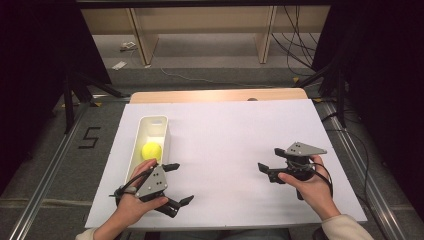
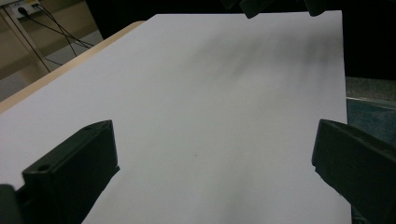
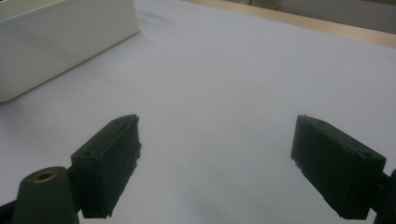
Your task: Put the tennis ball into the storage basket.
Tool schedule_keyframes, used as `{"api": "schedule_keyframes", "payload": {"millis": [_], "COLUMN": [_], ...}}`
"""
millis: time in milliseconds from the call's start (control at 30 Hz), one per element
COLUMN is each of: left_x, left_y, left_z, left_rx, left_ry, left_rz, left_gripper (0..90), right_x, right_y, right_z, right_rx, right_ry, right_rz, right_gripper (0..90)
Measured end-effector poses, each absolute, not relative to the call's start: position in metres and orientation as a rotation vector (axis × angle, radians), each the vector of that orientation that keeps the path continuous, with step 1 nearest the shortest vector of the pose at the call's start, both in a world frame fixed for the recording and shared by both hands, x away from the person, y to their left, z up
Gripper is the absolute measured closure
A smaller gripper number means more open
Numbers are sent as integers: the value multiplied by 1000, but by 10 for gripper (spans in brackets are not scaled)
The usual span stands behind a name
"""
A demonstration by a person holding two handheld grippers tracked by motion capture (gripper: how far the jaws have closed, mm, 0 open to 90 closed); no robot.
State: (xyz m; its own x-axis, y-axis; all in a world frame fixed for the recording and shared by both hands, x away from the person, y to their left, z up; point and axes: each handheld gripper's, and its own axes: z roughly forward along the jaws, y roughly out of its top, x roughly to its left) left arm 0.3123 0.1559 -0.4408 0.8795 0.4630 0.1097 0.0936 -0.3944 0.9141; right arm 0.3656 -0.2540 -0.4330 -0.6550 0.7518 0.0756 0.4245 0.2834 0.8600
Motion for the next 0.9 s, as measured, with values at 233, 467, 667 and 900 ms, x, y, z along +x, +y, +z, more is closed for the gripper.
{"api": "schedule_keyframes", "payload": {"millis": [233,467,667,900], "left_x": [313,313,313,313], "left_y": [156,156,156,156], "left_z": [-441,-441,-440,-440], "left_rx": [1952,1951,1948,1947], "left_ry": [412,413,412,410], "left_rz": [423,422,421,421], "left_gripper": [0,0,0,0], "right_x": [359,354,351,349], "right_y": [-261,-269,-274,-278], "right_z": [-434,-434,-435,-435], "right_rx": [1071,1086,1097,1107], "right_ry": [2204,2183,2175,2159], "right_rz": [1307,1296,1294,1297], "right_gripper": [161,159,159,159]}}
